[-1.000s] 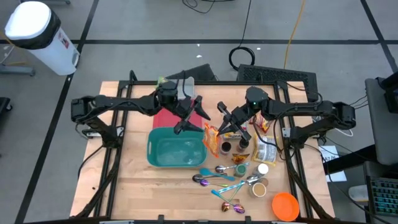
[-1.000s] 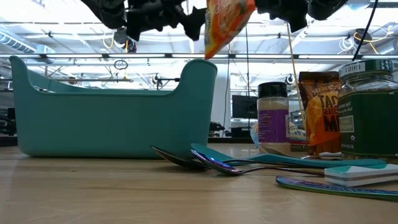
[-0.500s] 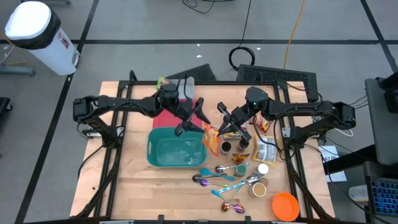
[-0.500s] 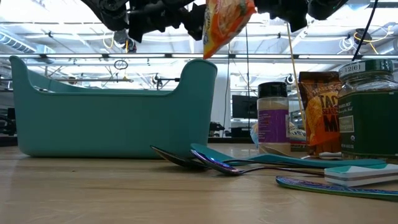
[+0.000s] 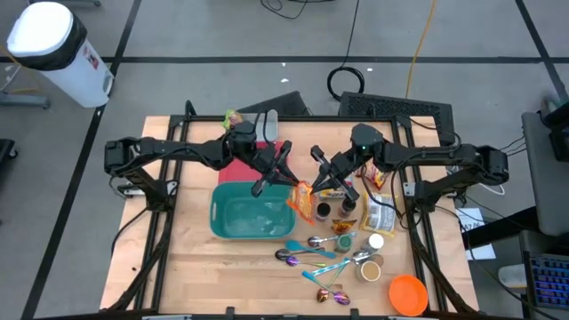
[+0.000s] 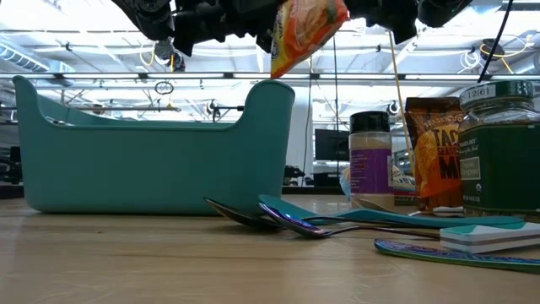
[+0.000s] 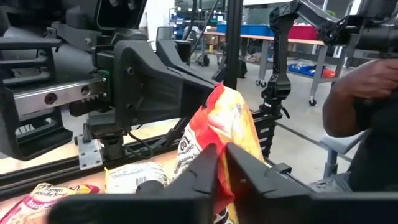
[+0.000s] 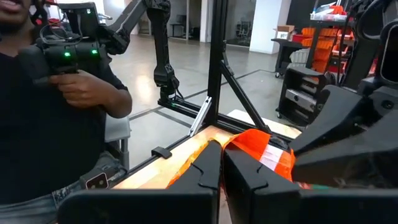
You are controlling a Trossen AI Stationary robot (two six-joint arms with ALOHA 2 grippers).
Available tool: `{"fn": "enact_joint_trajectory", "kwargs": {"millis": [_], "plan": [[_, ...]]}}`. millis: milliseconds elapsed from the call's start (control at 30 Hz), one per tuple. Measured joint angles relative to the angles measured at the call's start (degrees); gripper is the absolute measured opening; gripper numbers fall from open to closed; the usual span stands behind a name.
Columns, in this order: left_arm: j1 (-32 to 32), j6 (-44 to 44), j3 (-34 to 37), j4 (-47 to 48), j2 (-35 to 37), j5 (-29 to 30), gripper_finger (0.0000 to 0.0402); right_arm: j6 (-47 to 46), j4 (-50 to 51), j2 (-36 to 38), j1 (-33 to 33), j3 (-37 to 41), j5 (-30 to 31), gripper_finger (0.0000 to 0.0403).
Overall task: Pick & Place Food Item
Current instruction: Put the orange noodle pack into the gray bin
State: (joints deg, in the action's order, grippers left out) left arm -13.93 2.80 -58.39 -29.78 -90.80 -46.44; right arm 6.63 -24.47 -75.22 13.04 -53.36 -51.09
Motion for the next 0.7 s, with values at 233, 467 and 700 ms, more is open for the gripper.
{"fn": "enact_joint_trajectory", "kwargs": {"millis": [233, 467, 700], "plan": [[-2.7, -3.0, 0.0, 2.7, 3.8, 0.0, 0.0004, -5.0, 0.7, 0.0, 0.8, 0.0, 0.4, 0.0], [-4.6, 1.5, 0.0, 12.8, 13.2, 9.2, 0.0002, -11.6, 1.1, 0.0, 4.4, 0.0, 1.0, 0.0], [-3.4, 5.1, 0.1, 20.8, 18.9, 21.6, 0.0001, -14.2, 0.8, 0.0, 8.6, -0.1, 3.0, 0.0001]]}}
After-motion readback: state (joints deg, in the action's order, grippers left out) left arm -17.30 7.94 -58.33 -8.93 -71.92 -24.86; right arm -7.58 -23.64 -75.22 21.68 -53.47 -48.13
